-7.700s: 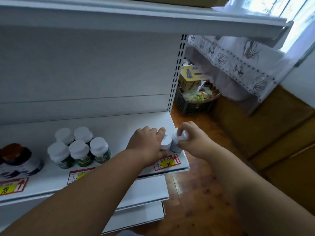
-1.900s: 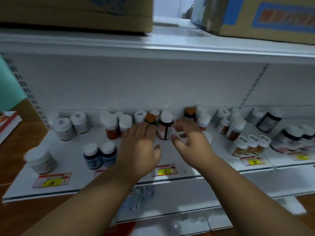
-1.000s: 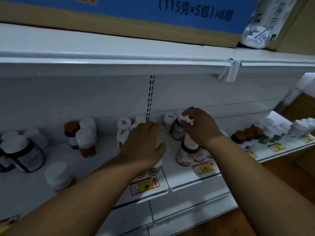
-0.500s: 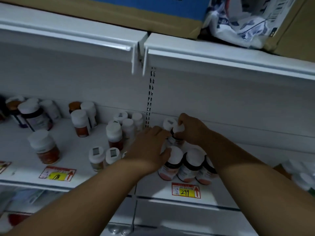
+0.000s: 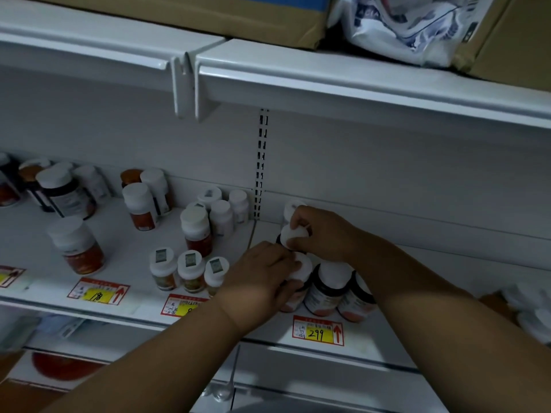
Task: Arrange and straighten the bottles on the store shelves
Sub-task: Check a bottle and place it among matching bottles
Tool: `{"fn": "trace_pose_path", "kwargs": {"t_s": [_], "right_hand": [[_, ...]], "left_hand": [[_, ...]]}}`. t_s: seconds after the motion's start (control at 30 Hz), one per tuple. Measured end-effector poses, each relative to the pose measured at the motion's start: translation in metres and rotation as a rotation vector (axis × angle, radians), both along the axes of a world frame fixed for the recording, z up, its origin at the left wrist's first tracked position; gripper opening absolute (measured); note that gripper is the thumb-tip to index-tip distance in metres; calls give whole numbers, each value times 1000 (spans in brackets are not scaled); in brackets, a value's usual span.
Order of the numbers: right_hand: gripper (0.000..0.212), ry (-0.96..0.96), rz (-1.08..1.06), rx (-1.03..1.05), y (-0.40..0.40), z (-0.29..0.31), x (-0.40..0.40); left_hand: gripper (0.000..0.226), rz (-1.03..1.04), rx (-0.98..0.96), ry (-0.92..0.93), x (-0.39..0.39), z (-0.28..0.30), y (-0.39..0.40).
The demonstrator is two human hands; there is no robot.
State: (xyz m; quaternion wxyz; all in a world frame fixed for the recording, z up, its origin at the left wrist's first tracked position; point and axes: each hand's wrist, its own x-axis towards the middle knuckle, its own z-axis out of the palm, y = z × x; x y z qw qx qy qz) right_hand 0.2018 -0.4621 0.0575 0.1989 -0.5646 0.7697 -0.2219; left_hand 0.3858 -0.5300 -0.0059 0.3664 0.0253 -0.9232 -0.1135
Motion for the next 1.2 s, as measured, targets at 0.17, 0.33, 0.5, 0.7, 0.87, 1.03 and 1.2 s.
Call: {"fn": "trace_pose_path", "kwargs": {"t_s": [0.17,0.33,0.5,0.7,0.87,1.03,1.2], "right_hand": [[29,4,6,67,-3,4,-1],[20,132,-219,-78,-28,3,-25],[40,134,-258,122,-58,-10,-32],[45,165,-322,64,-65,-17,-36],[29,-273,-552,-260,-40,12,-35],[27,-857,-455,-393,-4,51,-1],[39,-1165,-361,-453,18,59,32]], "left_hand": [[25,-2,7,-5,-1,-1,0],[28,11,26,-26,-2,4,0],[31,45,111,-21,-1,19,-1],[31,94,152,-70,2,24,-7],[34,166,369,-6,4,36,-11],[41,300,713,46,1,58,5],[56,247,788,-10,-3,66,20]]}}
